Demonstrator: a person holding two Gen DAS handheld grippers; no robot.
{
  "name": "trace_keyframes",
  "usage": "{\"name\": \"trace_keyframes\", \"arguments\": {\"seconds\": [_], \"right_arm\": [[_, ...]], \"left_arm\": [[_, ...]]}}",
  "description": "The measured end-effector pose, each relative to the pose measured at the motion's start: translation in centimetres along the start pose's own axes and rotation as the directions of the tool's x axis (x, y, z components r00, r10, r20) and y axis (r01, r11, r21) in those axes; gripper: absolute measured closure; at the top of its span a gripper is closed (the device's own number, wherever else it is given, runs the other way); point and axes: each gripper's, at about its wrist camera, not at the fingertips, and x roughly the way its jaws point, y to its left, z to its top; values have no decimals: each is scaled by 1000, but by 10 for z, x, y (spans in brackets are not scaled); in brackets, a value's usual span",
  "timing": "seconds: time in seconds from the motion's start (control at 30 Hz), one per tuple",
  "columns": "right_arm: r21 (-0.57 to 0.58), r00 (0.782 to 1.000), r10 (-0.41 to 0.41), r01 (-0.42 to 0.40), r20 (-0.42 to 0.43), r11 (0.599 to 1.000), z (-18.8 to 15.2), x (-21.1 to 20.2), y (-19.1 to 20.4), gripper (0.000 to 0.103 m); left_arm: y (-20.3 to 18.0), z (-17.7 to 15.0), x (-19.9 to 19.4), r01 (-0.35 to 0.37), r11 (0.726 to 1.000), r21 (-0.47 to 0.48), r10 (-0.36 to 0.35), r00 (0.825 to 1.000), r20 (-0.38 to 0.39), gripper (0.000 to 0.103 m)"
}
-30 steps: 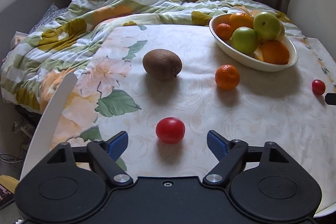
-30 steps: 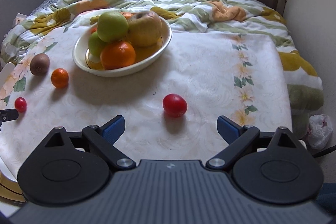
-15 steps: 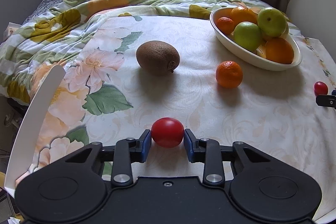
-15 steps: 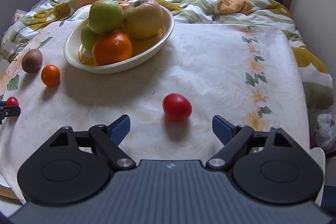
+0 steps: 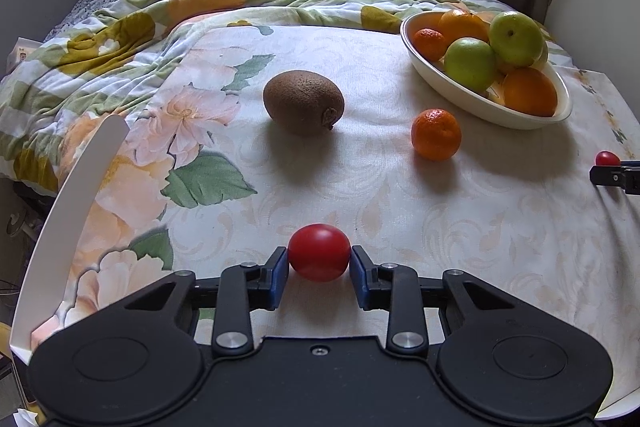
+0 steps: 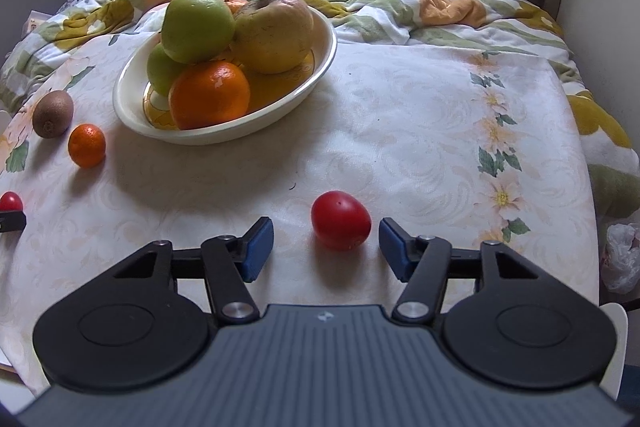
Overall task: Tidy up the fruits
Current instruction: 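Grasp a small red fruit with the left tool while the right tool grasps another, then carry both small red fruits to the white bowl and lower them in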
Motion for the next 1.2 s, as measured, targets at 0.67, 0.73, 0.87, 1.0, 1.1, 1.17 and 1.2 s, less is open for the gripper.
{"name": "trace_keyframes", "arguments": {"seconds": [0.67, 0.73, 0.87, 1.0, 1.1, 1.17, 1.2], "right_arm": [[-6, 1000, 13, -13, 19, 1000, 11, -33, 12, 56], [-9, 999, 20, -19, 29, 1000, 13, -42, 15, 56], [-8, 998, 41, -40, 57, 999, 19, -62, 19, 56], [-23, 994, 57, -55, 89, 998, 27, -83, 25, 56], [-28, 991, 67, -64, 113, 998, 36, -97, 29, 56], [-36, 989, 71, -67, 128, 997, 42, -105, 30, 56], [-42, 988, 71, -66, 135, 997, 46, -109, 31, 56]], "left_arm": [[1, -2, -50, -8, 999, -45, 11, 998, 66, 67], [-1, 0, -57, -4, 999, -45, 8, 997, 74, 67], [-10, 7, -74, 9, 999, -32, -6, 994, 111, 67], [-20, 20, -88, 26, 1000, -13, -23, 987, 158, 67], [-26, 34, -95, 46, 999, 0, -45, 981, 186, 67], [-30, 47, -98, 60, 998, 19, -62, 977, 204, 67], [-32, 52, -99, 66, 997, 28, -70, 975, 210, 67]]}}
